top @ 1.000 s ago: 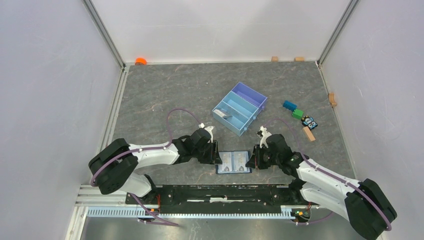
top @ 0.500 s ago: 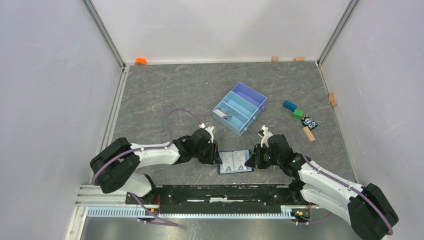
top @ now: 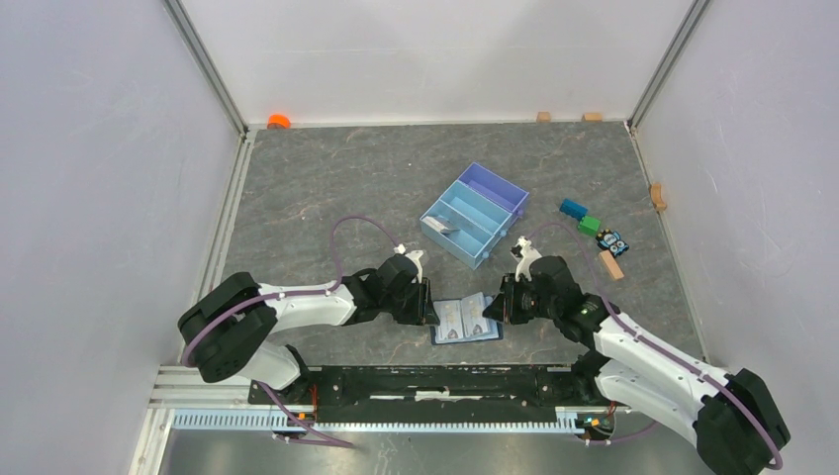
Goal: Put the credit cards into the card holder
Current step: Turn over the card slot in the card holder.
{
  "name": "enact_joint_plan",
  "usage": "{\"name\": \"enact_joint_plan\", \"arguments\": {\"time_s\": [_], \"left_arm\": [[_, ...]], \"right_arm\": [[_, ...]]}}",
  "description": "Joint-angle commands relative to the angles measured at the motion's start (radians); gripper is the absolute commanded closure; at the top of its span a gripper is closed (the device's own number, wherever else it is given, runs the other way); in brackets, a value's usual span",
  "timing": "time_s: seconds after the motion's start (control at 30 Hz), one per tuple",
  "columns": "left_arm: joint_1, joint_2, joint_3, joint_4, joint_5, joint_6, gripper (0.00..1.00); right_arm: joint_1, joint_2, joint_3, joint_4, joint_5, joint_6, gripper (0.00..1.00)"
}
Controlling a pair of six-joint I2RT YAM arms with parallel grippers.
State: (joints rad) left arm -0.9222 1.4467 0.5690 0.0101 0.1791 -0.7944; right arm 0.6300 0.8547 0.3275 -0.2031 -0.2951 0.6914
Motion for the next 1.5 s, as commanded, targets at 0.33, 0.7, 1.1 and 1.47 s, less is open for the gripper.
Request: {"name": "enact_joint_plan", "arguments": {"time_s": [0.33, 0.7, 1.1, 1.47], "left_arm": [[-0.001, 0.03, -0.003, 0.058, 0.016, -0.025, 0.59], [0.015, -0.077, -0.005, -0.039, -0.039, 0.001, 0.47], [0.144, -0.262, 0.009, -0.234, -0.009, 0.085, 0.21], [0.317, -0.218, 0.309, -0.518, 0.155, 0.309, 0.04]], "right_arm": [[0.113, 0.078, 0.076, 0.084, 0.004, -0.011, 0.8], [0.199, 0.176, 0.107, 0.192, -0.005, 0.004, 0.73], [0.226, 0.195, 0.19, 0.181, 0.003, -0.069, 0.37], [0.182, 0.338, 0.617, -0.194, 0.379, -0.488, 0.05]]}}
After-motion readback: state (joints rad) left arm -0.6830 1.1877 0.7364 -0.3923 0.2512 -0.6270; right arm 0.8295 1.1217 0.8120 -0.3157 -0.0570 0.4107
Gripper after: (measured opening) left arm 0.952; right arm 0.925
